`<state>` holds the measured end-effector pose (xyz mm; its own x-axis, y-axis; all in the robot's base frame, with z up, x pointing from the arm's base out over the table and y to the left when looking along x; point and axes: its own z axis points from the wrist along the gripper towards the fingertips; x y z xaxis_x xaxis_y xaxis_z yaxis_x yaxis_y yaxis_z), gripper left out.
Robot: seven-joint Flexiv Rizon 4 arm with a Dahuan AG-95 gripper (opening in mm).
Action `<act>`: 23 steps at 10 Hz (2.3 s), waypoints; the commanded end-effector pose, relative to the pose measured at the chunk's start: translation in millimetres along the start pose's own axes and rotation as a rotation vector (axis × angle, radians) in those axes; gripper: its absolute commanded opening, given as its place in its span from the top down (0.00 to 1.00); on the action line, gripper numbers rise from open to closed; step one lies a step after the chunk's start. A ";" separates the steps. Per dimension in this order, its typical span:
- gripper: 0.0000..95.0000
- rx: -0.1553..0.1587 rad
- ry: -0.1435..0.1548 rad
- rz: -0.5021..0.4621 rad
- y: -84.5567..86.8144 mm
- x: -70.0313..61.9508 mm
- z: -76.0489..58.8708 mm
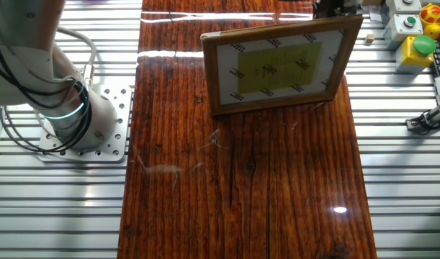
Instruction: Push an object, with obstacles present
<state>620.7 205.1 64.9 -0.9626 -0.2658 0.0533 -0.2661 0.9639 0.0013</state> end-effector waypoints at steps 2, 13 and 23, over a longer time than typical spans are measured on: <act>1.00 0.001 -0.008 -0.001 -0.5 -3.0 9.2; 1.00 0.005 -0.039 0.006 4.9 -6.9 39.3; 1.00 -0.030 -0.055 0.065 31.0 -6.0 39.3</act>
<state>616.8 235.6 25.4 -0.9791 -0.2035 -0.0025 -0.2035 0.9786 0.0315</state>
